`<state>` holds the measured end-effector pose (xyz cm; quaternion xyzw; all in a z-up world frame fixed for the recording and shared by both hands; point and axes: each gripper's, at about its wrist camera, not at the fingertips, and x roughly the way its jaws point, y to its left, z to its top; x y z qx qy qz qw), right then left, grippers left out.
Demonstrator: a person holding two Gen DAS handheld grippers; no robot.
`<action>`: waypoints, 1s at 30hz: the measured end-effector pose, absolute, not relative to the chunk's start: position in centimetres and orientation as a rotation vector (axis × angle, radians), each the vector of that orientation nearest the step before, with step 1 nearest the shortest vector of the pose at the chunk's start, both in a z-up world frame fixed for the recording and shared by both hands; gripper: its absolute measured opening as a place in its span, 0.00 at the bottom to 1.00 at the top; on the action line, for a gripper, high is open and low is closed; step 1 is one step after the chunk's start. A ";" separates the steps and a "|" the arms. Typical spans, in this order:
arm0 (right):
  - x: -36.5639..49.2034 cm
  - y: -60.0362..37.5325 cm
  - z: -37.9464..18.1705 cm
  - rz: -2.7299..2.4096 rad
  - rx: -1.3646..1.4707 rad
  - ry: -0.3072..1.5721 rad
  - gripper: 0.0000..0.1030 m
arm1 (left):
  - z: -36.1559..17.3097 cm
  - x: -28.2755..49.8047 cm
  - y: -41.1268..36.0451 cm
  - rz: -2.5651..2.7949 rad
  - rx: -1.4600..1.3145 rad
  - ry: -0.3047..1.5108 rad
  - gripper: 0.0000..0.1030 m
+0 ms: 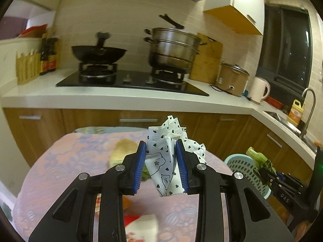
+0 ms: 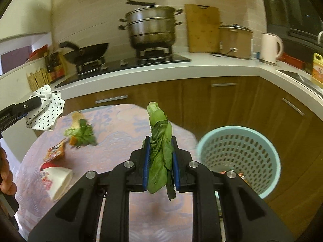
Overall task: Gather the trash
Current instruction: 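Carry napkin and greens over the blue basket and open both tools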
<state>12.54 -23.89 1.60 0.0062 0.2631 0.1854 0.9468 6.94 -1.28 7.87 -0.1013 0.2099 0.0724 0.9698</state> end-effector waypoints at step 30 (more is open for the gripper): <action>23.0 -38.4 -7.1 0.025 0.146 0.750 0.17 | -1.3 25.1 -21.4 -0.182 -0.062 0.717 0.41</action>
